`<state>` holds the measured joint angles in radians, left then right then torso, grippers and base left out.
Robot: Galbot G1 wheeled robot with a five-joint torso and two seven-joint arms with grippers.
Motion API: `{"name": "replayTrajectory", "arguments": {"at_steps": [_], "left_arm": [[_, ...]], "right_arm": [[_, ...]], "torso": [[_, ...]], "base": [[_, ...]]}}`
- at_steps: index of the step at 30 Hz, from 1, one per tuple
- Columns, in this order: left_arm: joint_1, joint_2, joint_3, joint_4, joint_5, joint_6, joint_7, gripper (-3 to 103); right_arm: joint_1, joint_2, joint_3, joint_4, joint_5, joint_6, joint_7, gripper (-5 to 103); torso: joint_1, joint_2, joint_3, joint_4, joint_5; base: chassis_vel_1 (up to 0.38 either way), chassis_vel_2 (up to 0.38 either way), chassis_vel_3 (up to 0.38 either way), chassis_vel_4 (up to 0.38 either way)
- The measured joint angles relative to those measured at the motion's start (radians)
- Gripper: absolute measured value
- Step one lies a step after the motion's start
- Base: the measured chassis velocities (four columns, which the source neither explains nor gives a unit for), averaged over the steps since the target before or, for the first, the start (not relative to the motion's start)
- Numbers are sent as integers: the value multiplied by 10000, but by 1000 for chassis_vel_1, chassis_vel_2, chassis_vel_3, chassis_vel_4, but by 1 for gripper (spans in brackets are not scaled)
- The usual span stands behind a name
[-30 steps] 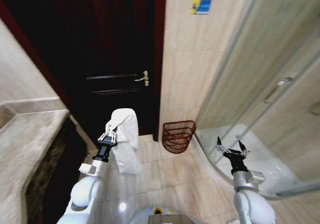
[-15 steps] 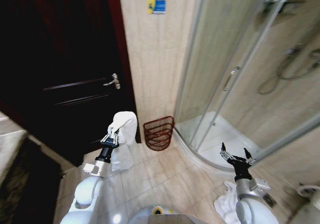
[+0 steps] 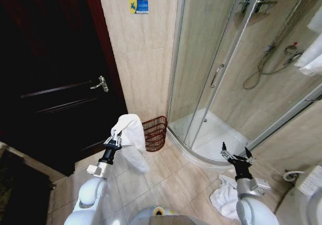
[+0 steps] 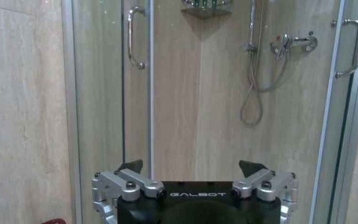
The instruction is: Discard the used towel into the hamper.
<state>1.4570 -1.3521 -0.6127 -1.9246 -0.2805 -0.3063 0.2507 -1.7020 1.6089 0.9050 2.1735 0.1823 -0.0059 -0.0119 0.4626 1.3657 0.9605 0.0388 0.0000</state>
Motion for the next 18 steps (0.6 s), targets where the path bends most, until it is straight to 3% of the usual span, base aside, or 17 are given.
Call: {"name": "replayTrajectory", "arguments": {"at_steps": [18], "left_arm": [[-130,-61,172,321,251,-12,257,7]], "right_arm": [[27,-6,-14,-62,-12,101,-17,100]], "torso": [[0,0,0,0,0]], "base": [[-20,24,22,-24]]}}
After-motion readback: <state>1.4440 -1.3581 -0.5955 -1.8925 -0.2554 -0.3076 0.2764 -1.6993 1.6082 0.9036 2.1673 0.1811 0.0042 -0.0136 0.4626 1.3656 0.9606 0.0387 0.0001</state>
